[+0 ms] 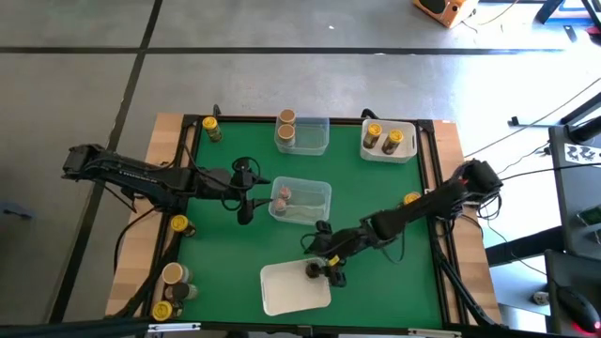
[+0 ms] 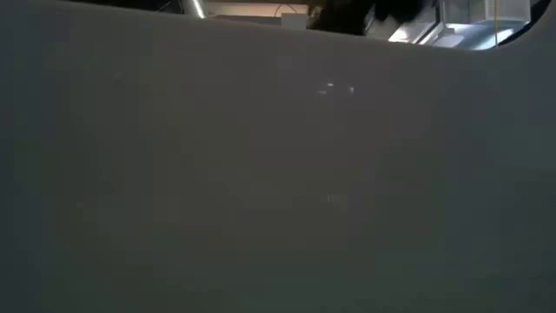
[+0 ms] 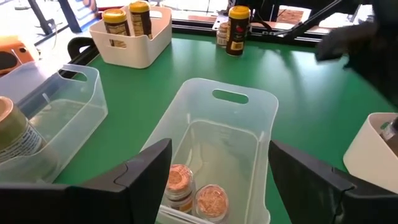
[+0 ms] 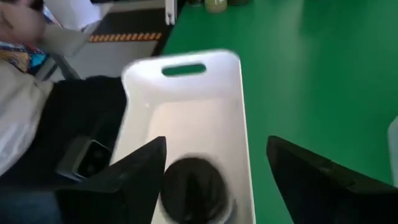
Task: Sort spices by type
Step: Put the yellow seasoning bottle into the top white bin
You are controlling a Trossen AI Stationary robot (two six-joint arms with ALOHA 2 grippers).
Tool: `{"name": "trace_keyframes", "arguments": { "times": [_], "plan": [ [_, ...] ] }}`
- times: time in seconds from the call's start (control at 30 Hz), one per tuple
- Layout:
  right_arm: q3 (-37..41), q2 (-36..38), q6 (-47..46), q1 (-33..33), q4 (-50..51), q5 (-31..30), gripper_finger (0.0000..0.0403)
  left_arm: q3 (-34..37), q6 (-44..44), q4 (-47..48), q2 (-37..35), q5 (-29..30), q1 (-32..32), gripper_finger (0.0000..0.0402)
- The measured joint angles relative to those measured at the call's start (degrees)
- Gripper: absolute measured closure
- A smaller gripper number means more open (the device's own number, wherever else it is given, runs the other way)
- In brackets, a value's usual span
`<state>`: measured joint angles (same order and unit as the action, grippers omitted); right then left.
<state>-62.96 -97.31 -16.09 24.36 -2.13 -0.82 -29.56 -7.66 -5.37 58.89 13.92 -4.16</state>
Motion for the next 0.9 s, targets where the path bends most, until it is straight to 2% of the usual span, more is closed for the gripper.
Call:
{"name": "trace_keyframes", "arguments": {
  "times": [0.13, 0.33, 0.43, 0.53, 0.7, 0.8, 0.9],
  "plan": [
    [0.0, 5.17, 1.55, -0.21, 5.52, -0.61, 0.0128, 0.0, -0.13, -0.23, 0.0, -0.01, 0.0, 0.0137],
    [-0.04, 11.59, 13.51, -4.85, 15.83, -13.34, 0.0128, 0.02, 0.52, -2.68, 0.0, 0.02, 0.17, 0.0137],
    [0.0, 12.75, 20.94, -9.73, 16.85, -15.07, 0.0128, -0.38, 1.89, -2.87, 0.0, 0.0, 0.01, 0.0137],
    [1.84, 13.56, 27.2, -16.9, 15.09, -10.72, 0.0128, -2.66, 4.61, 2.98, 0.0, 0.09, -1.28, 0.0137],
    [5.13, 14.59, 33.29, -29.35, 10.87, 4.24, 0.0128, -10.42, 7.98, 19.91, 0.16, 4.4, -5.07, 0.0137],
    [5.74, 15.63, 35.36, -34.69, 10.39, 10.5, 0.0128, -15.24, 4.49, 30.52, 0.76, 6.06, -7.26, 0.0137],
    [5.75, 16.42, 37.44, -38.36, 9.12, 15.97, 0.0128, -20.11, -3.65, 43.9, 1.74, 6.03, -9.2, 0.0137]
  ]
}}
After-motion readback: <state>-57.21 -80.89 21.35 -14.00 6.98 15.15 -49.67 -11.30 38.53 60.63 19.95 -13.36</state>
